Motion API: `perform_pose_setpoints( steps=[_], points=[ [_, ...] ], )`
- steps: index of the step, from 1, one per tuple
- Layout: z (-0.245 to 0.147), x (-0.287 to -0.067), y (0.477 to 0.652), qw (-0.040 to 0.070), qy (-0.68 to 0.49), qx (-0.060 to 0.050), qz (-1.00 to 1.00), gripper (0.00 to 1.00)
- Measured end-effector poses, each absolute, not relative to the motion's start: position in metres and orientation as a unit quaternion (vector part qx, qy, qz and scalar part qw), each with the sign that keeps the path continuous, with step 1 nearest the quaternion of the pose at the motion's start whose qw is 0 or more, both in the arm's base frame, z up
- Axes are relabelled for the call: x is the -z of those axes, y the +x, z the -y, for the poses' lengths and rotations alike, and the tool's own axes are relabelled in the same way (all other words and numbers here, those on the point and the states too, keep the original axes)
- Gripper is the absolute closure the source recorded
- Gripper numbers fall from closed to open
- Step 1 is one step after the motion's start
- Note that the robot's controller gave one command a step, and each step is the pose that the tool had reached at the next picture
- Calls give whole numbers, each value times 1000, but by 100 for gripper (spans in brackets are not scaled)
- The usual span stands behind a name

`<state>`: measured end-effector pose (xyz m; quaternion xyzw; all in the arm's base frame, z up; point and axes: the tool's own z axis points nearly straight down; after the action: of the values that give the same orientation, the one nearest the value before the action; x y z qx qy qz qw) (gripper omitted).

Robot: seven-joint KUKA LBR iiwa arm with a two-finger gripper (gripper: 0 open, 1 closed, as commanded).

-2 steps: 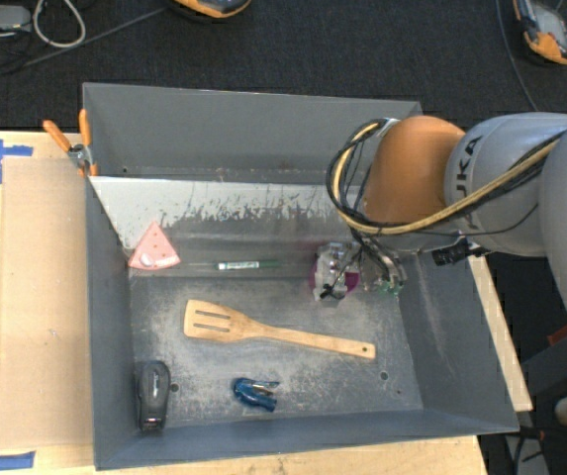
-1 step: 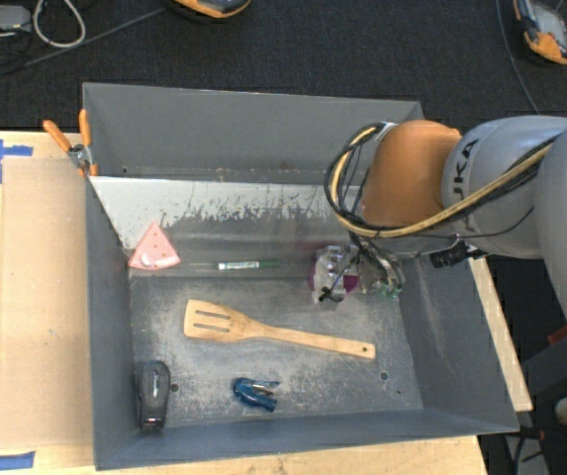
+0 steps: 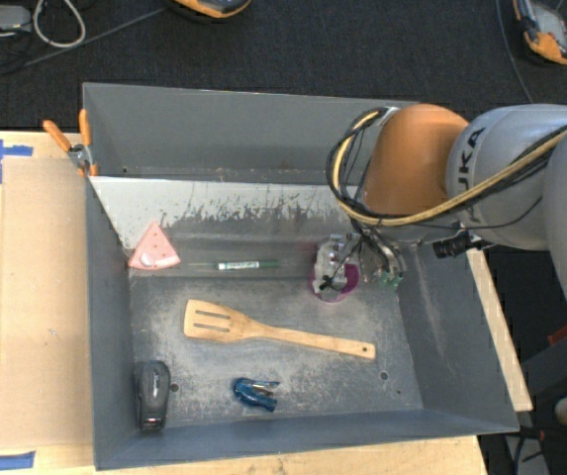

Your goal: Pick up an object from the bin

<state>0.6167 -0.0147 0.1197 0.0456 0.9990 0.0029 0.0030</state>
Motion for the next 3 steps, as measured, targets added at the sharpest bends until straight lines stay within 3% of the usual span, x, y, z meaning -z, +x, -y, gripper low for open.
perform_pose_setpoints(
  steps=[1,2,3],
  points=[
    [24,-126,619,2,23,-3,-1000,100],
    [16,-160,618,6,46,-4,-999,100],
    [39,-103,607,3,-2,-3,-1000,100]
  ],
)
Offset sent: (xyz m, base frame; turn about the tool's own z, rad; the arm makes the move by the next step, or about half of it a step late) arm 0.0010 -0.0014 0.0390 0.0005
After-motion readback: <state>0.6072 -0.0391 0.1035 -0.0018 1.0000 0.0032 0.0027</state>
